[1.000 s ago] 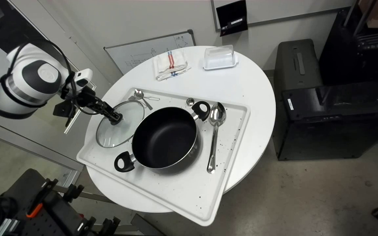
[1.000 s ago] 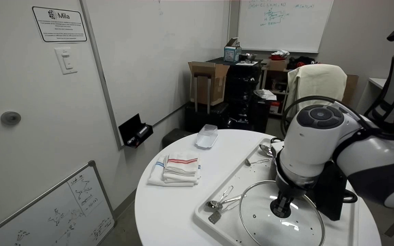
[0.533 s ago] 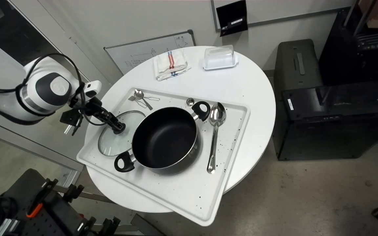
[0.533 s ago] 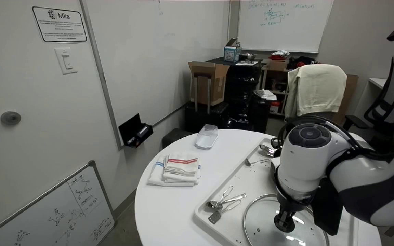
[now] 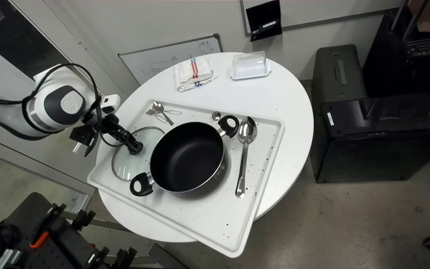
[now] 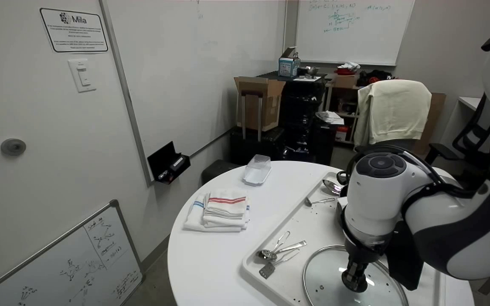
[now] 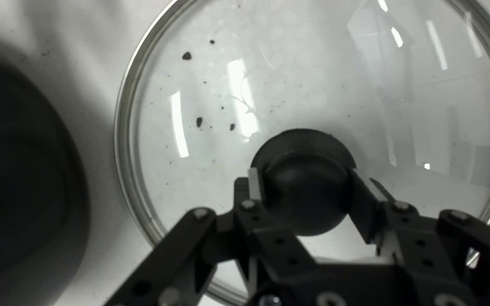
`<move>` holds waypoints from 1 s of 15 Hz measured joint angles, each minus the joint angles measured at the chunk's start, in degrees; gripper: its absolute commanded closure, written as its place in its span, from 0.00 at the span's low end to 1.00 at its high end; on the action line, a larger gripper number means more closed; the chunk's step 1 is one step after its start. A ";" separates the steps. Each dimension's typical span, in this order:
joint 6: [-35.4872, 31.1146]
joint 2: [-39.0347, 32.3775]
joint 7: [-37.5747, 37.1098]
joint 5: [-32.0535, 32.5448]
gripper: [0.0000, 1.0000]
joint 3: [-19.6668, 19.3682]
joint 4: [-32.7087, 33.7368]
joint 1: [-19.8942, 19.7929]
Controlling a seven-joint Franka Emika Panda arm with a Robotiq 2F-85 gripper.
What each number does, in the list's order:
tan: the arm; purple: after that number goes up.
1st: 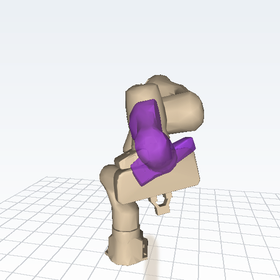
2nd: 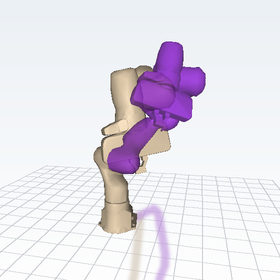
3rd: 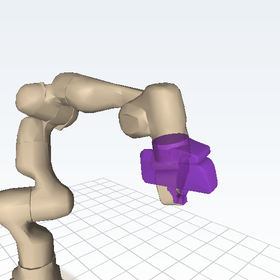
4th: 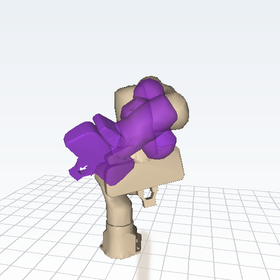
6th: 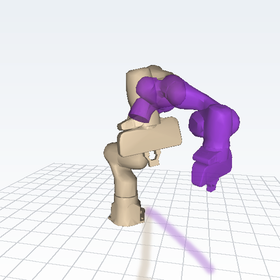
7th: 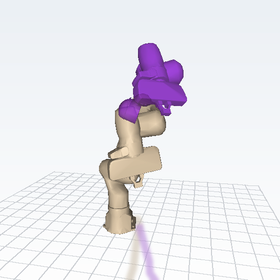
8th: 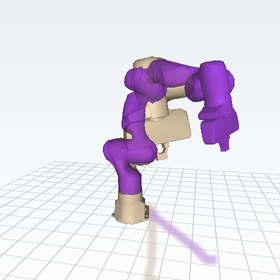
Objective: Remove the lid from the pot and put it on the table
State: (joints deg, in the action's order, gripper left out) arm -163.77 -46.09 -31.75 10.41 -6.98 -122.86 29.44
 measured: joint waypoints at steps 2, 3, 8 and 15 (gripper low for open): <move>-0.03 -0.17 0.84 -0.78 0.59 0.23 0.00 -0.50; -0.08 -0.20 1.31 -1.05 0.42 0.23 -0.01 -0.59; -0.16 -0.27 2.10 -1.41 0.00 0.03 -0.17 -0.69; -0.28 0.41 4.16 -1.40 0.00 0.01 -0.50 -0.69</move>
State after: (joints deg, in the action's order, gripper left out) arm -164.06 -45.69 -27.59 9.01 -6.96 -123.37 28.75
